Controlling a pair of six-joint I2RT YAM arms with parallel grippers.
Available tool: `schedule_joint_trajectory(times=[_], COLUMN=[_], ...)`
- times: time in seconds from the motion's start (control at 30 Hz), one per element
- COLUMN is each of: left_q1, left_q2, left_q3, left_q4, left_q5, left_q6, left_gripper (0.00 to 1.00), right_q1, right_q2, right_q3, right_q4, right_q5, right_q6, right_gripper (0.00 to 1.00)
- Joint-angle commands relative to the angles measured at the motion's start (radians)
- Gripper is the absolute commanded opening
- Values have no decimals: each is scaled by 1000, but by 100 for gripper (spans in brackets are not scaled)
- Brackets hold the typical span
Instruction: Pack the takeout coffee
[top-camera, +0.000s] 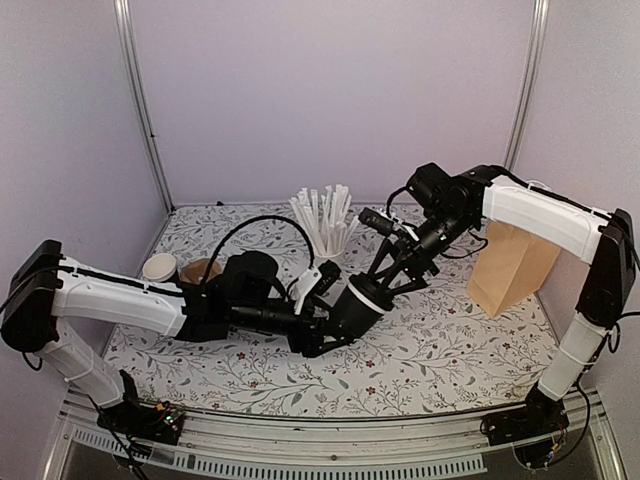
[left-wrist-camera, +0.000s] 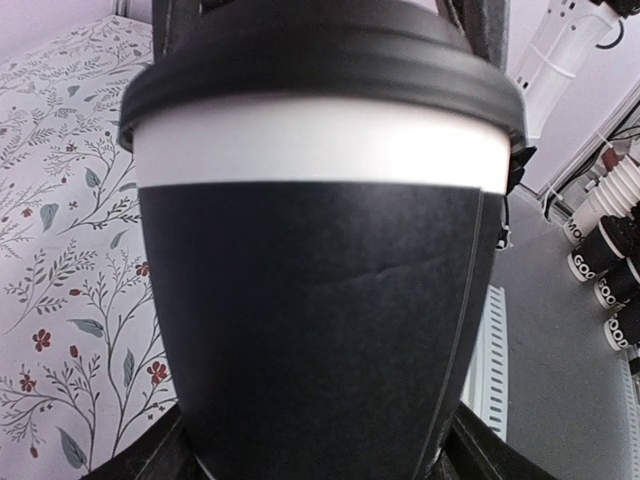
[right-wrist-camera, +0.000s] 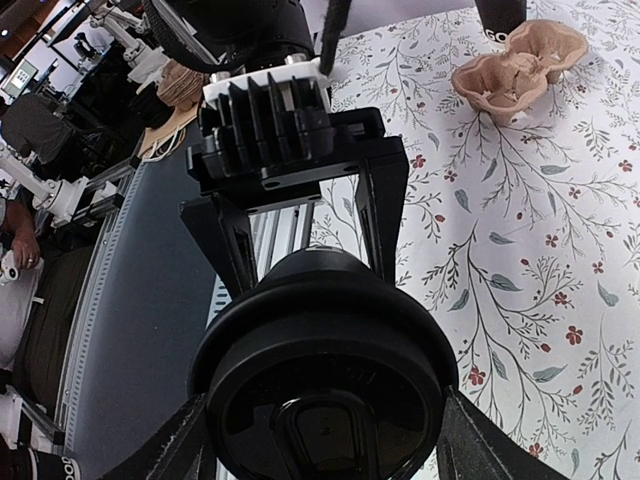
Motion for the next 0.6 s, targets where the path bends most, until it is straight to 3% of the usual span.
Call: schedule_joint_trajectory(times=[0.0,0.13,0.17,0.2,0.57], left_q1=[-12,-12,-13,-12,-15], left_q2=[-9,-8,-10,-14,-136], left_q3=[-2,-12,-18,-25,-141], left_q4=[72,66,64,63,-44], left_q5=[-34,-82,-98,-106,-204], left_q6=[22,12,11,10,-18], left_gripper=[74,86,98,99,100], right_q1=[17,17,17,17,17], right_q2=[23,11,8,6,36], right_q3=[27,25,24,24,43], right_q4=[-56,-26,-22,-14,-1], right_q5=[-54,2,31,58,449], right_q6=[-53,-26,-18,-13,44], right_gripper=[61,59,59,59,56])
